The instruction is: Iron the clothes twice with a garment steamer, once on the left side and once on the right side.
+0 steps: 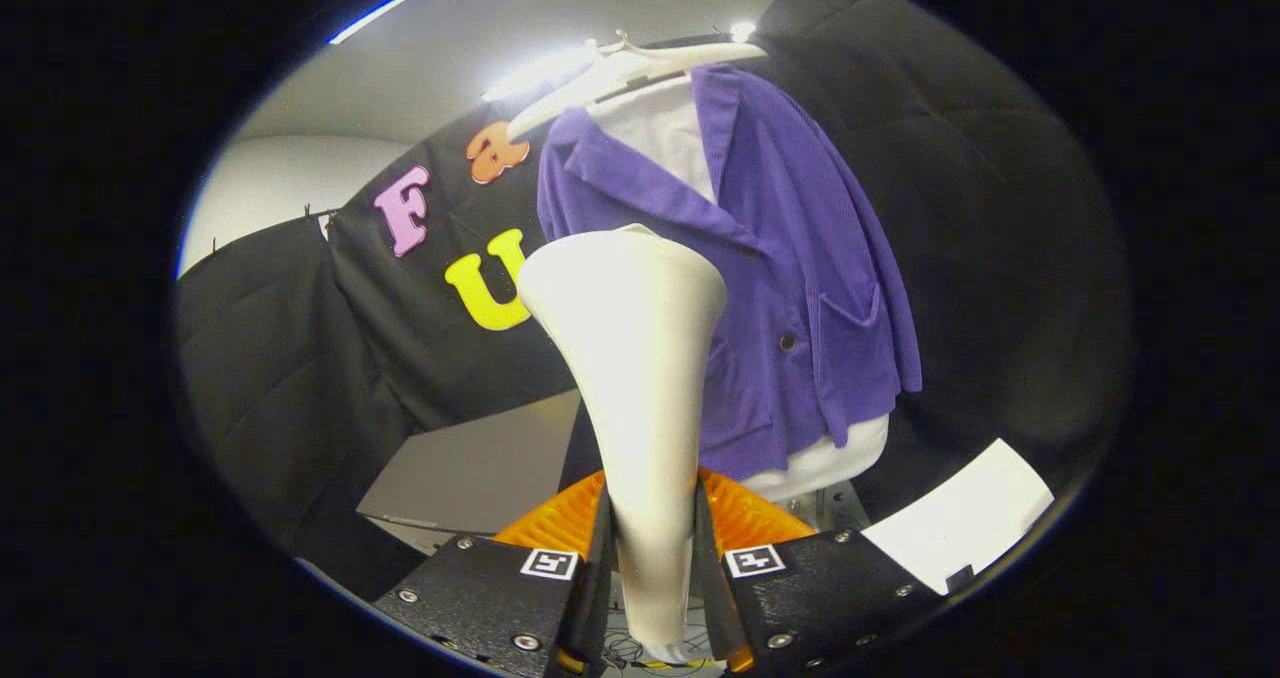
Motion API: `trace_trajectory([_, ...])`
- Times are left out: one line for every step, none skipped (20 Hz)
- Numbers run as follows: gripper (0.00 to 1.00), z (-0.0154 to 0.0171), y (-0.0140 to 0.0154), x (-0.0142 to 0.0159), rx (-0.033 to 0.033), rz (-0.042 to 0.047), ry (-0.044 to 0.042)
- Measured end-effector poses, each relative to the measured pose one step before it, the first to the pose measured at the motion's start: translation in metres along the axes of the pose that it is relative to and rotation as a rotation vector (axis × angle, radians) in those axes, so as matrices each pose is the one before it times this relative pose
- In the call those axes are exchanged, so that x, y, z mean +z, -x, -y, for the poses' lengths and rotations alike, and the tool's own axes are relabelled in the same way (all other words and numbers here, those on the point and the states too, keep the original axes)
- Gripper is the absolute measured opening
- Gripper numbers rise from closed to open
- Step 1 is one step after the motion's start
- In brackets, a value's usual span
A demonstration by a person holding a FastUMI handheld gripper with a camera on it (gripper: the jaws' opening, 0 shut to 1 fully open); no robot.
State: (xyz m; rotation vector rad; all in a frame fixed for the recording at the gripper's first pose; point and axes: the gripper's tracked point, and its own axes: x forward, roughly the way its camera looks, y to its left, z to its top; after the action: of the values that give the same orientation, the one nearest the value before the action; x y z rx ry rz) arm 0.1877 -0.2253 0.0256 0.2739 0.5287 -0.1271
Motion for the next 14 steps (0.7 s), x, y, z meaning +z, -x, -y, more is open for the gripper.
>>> trace_trajectory([0.39, -0.00293, 0.00745, 0.01655, 0.00425, 0.04393, 0.00861])
trace_trajectory([0.39, -0.00550, 0.00363, 0.01894, 0.01458, 0.04649, 0.00407])
trace_trajectory([0.39, -0.00586, 0.00550, 0.01947, 0.01418, 0.04301, -0.01028])
trace_trajectory([0.39, -0.00497, 0.00090, 0.02000, 0.00957, 0.04145, -0.00297])
trace_trajectory([0.39, 0.00032, -0.00162, 0.01626, 0.00016, 0.04212, 0.00743])
trace_trajectory([0.39, -0.00009, -0.00343, 0.01525, -0.00636, 0.04129, 0.00705])
trace_trajectory([0.39, 0.00127, -0.00582, 0.01475, -0.00538, 0.04568, 0.00589])
trace_trajectory([0.38, 0.00246, -0.00786, 0.01387, -0.01078, 0.04417, -0.01127])
trace_trajectory([0.38, 0.00154, -0.00414, 0.00964, -0.00990, 0.02135, -0.01776])
trace_trajectory([0.38, 0.00088, -0.00899, 0.00594, -0.00566, 0.01717, -0.01390])
trace_trajectory([0.38, 0.00324, -0.00535, 0.00212, -0.00324, 0.01309, -0.00965])
trace_trajectory([0.38, 0.00094, -0.01121, 0.00513, 0.00313, 0.01231, -0.00308])
trace_trajectory([0.38, 0.00134, -0.01165, 0.00536, -0.00006, 0.02297, -0.00381])
trace_trajectory([0.38, 0.00262, -0.01183, 0.00246, -0.00782, 0.01512, -0.00673])
